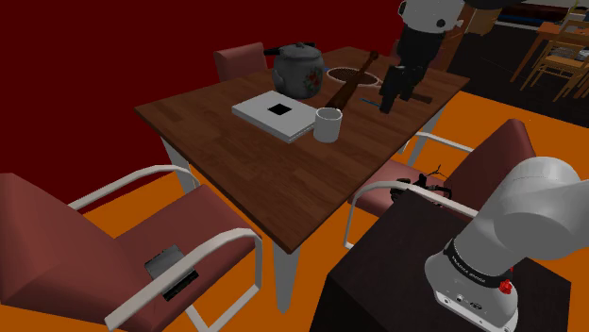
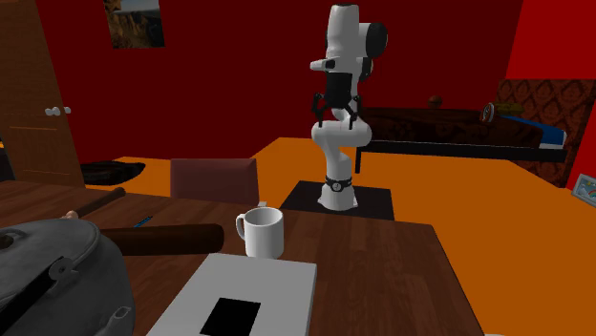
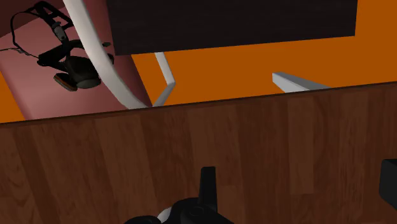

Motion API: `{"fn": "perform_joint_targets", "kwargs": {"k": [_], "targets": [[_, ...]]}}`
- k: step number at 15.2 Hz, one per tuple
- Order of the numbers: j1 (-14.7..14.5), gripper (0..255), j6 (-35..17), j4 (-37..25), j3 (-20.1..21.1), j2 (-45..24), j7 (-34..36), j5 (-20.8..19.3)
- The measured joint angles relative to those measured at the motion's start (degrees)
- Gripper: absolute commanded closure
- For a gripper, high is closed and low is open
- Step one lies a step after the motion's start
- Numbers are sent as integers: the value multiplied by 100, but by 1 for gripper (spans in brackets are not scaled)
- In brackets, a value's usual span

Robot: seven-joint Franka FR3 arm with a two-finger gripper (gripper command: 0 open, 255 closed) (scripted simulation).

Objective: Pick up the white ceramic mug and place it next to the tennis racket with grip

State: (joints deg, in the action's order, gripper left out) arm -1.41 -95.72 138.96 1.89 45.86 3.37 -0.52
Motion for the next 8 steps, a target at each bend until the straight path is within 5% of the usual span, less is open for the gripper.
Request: {"fn": "perform_joint_targets", "kwargs": {"k": [8], "targets": [[109, 0, -969, -232, -232, -1212, -231, -107]]}}
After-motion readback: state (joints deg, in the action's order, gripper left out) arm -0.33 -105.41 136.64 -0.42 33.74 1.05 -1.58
